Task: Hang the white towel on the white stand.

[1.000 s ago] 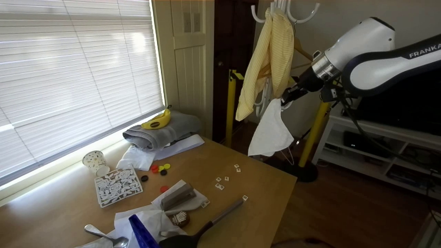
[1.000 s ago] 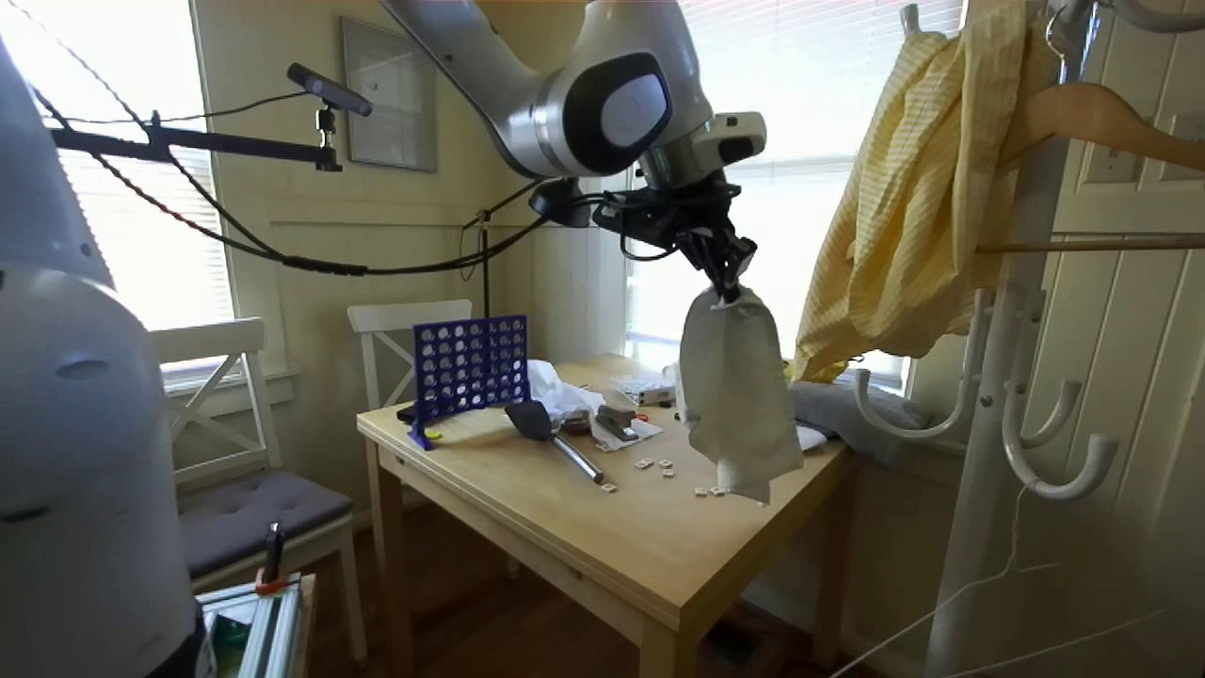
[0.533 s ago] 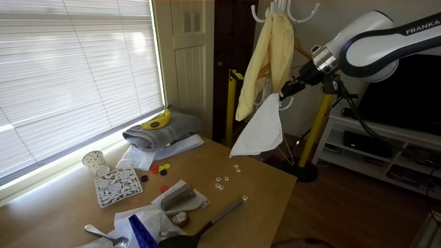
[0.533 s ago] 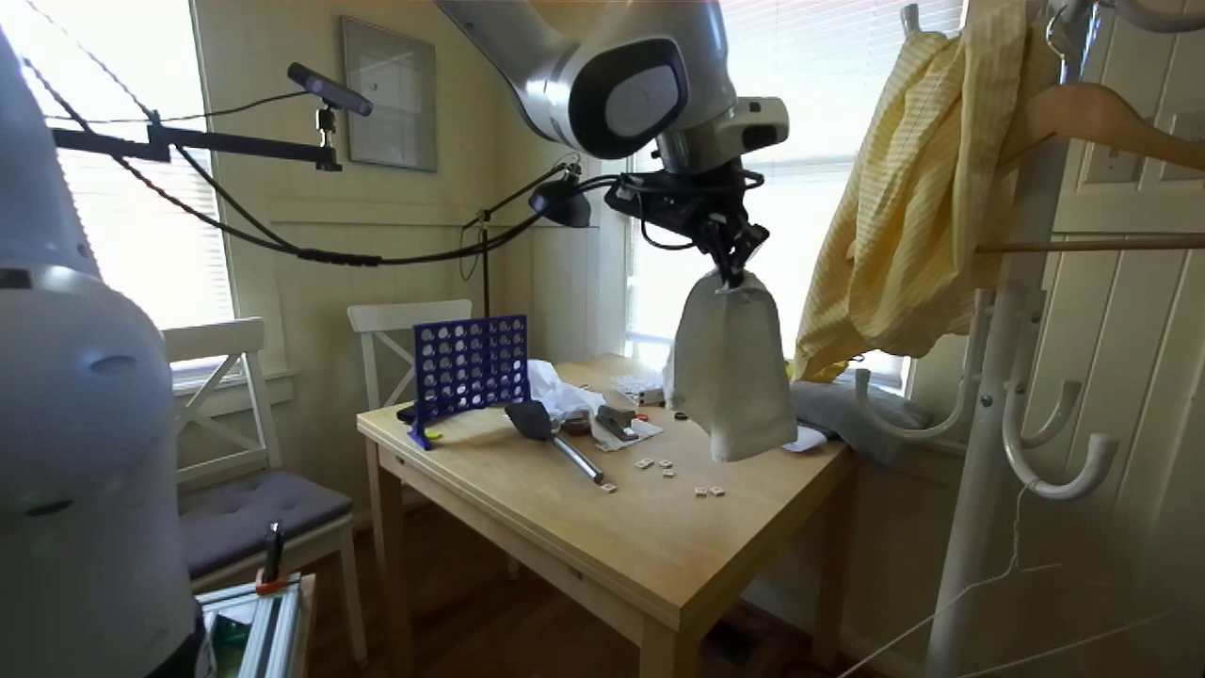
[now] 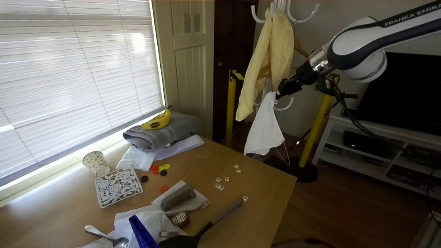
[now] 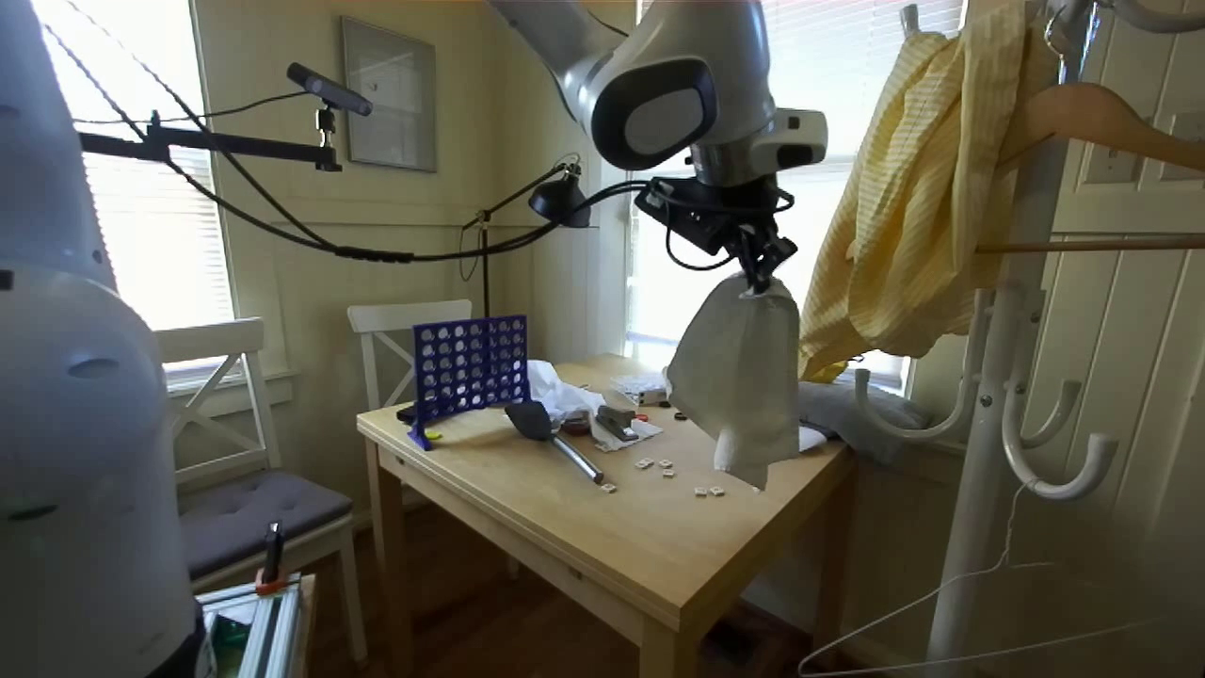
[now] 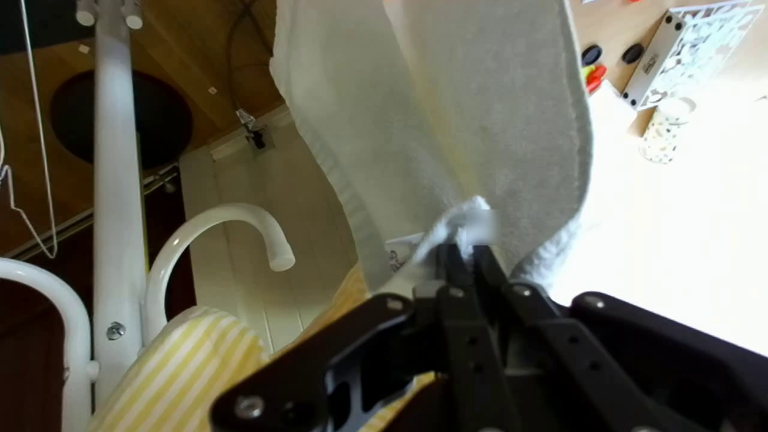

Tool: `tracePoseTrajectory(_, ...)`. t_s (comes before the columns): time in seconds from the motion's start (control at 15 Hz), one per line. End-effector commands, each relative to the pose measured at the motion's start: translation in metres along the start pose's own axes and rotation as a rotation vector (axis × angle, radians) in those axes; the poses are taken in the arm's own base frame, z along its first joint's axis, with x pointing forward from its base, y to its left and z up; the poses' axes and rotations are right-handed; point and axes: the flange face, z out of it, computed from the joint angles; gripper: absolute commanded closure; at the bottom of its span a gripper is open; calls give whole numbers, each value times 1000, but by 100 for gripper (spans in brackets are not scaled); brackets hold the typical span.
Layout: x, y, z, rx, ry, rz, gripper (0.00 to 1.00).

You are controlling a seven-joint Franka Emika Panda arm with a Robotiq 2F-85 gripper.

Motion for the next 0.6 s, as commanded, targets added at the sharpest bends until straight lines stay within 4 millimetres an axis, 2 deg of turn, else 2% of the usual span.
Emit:
tracePoseTrajectory(0.0,26,17,21,16,13,68,98)
tracePoseTrajectory(0.27,44,30,45,-19,1,122,98)
tracePoseTrajectory(0.53,60,34,68,-38,-9,144,98)
